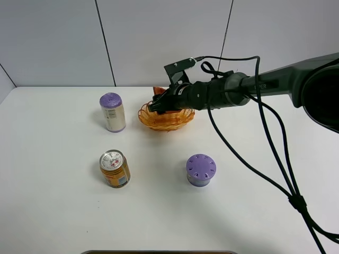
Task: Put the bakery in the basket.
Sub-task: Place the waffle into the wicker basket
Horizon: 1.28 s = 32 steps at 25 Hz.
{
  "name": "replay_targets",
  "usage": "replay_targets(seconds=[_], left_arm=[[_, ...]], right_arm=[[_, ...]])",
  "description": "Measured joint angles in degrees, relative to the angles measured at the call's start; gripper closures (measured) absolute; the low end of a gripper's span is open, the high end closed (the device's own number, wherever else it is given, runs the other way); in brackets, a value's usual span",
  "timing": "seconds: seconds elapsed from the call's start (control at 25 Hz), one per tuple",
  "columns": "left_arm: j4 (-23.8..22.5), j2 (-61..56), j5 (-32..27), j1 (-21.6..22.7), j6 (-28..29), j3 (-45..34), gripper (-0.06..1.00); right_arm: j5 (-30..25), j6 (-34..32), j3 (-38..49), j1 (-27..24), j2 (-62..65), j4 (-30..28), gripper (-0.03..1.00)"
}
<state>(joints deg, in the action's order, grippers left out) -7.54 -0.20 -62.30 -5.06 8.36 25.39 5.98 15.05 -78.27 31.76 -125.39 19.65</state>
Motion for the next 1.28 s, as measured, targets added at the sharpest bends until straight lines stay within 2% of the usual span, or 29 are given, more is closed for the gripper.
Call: replay_targets(seconds=[0.4, 0.64, 0.96, 1.28], left_arm=[[0.0, 0.0, 0.0, 0.0, 0.0, 0.0, -0.04], [0.0, 0.0, 0.0, 0.0, 0.0, 0.0, -0.04], [0.0, 0.0, 0.0, 0.0, 0.0, 0.0, -0.04], [0.0, 0.0, 0.0, 0.0, 0.0, 0.0, -0.04]], right_arm=[[0.0, 0.0, 0.0, 0.0, 0.0, 0.0, 0.06], [0.0, 0.0, 0.0, 0.0, 0.0, 0.0, -0.01], [-0.3, 0.0, 0.0, 0.0, 1.0, 0.0, -0.02], [-3.0, 0.0, 0.0, 0.0, 12.0, 0.0, -0.02]])
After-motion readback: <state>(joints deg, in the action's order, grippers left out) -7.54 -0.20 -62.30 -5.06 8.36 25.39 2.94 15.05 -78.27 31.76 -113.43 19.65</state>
